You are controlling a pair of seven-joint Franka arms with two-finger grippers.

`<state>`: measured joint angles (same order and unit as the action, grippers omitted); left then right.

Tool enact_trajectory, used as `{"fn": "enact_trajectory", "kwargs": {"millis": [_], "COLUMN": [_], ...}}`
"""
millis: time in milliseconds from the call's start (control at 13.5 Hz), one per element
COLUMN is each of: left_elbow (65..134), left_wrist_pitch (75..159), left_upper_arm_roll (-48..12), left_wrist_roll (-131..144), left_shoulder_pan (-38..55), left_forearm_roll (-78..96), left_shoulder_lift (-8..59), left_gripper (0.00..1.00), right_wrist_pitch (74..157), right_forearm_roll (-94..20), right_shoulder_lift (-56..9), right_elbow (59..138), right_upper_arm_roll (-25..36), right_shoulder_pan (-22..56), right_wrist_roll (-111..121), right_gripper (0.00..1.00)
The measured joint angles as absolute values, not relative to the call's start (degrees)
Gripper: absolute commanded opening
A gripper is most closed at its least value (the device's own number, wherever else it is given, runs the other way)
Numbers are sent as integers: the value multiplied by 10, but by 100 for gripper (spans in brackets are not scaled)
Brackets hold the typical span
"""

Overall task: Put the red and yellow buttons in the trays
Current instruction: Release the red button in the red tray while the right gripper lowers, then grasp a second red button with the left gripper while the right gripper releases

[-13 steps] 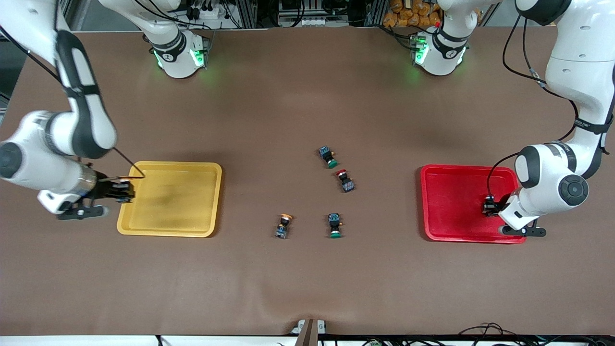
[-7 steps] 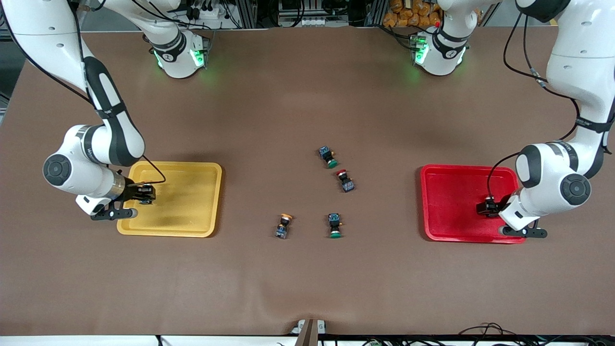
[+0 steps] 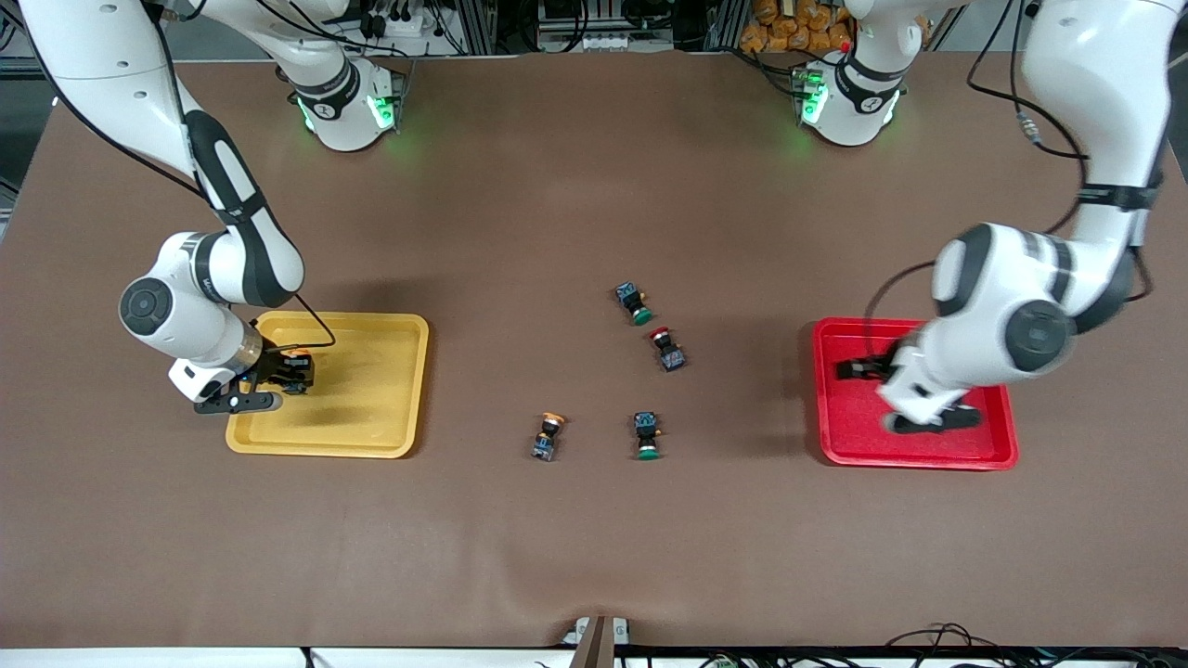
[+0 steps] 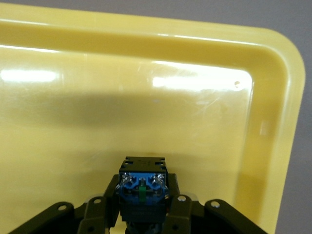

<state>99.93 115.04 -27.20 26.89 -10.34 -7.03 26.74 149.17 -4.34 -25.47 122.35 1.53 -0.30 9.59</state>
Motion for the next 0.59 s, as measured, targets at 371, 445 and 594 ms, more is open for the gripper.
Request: {"fn": "enact_trajectory", "kwargs": {"millis": [371, 445, 594], "left_elbow": [951, 937, 920], "left_wrist_pitch": [1155, 1158, 1183], "left_upper_arm_roll": [-277, -273, -269], "left_wrist_roll": [477, 501, 537], "left_shoulder_pan": [37, 59, 85], "left_forearm_roll": [-72, -79, -89], "left_shoulder_lift": [327, 345, 378], "left_gripper": [100, 100, 100], "right_wrist_pitch": [1508, 1508, 1508], "right_forearm_roll": [-43, -43, -43], "right_shoulder_lift": [-248, -246, -245], "right_elbow": [1240, 1240, 1241], "right_upper_arm_roll": [16, 16, 16], "right_shoulder_pan": [-3, -3, -3], "right_wrist_roll": [95, 95, 95], "right_gripper": [100, 100, 100]}}
